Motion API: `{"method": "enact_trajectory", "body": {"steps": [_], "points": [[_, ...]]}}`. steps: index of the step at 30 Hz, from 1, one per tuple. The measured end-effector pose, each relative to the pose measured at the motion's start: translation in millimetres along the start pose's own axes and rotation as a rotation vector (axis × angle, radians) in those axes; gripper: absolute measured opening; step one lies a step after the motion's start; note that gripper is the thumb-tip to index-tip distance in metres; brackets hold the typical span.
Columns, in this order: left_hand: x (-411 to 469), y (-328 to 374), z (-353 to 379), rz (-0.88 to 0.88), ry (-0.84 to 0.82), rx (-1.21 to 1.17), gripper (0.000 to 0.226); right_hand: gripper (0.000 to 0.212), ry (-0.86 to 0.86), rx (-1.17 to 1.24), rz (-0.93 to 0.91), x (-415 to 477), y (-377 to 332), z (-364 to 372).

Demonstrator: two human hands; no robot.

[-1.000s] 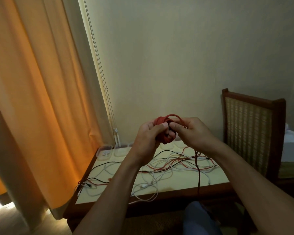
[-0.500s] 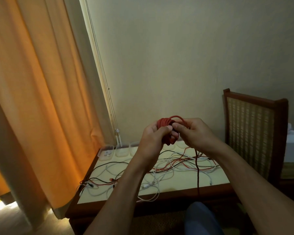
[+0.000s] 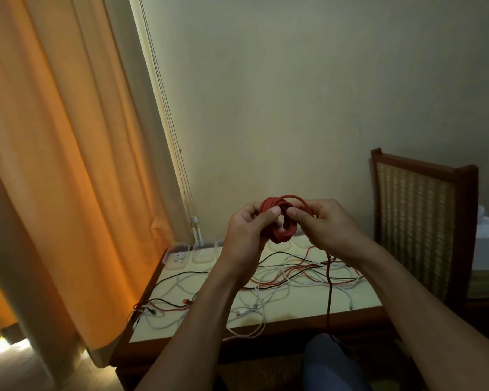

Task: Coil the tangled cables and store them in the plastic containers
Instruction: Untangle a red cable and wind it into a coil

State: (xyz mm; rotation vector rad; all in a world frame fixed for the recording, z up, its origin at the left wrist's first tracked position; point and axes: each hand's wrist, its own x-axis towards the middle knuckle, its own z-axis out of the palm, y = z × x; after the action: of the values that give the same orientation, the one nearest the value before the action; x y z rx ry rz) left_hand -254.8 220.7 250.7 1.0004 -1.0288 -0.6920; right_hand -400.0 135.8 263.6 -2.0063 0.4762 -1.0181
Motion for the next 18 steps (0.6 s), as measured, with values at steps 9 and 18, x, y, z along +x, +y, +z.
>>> {"method": "enact_trajectory", "body": {"steps": [9,18], "points": [[-10,5,-21,0.07,0.034,0.479,0.019,0.019,0.034,-0.166,0.009,4,18,2],[-13,16,-39,-0.091,0.108,0.329,0.022,0.019,-0.053,0.178,0.031,-14,26,-5]]}}
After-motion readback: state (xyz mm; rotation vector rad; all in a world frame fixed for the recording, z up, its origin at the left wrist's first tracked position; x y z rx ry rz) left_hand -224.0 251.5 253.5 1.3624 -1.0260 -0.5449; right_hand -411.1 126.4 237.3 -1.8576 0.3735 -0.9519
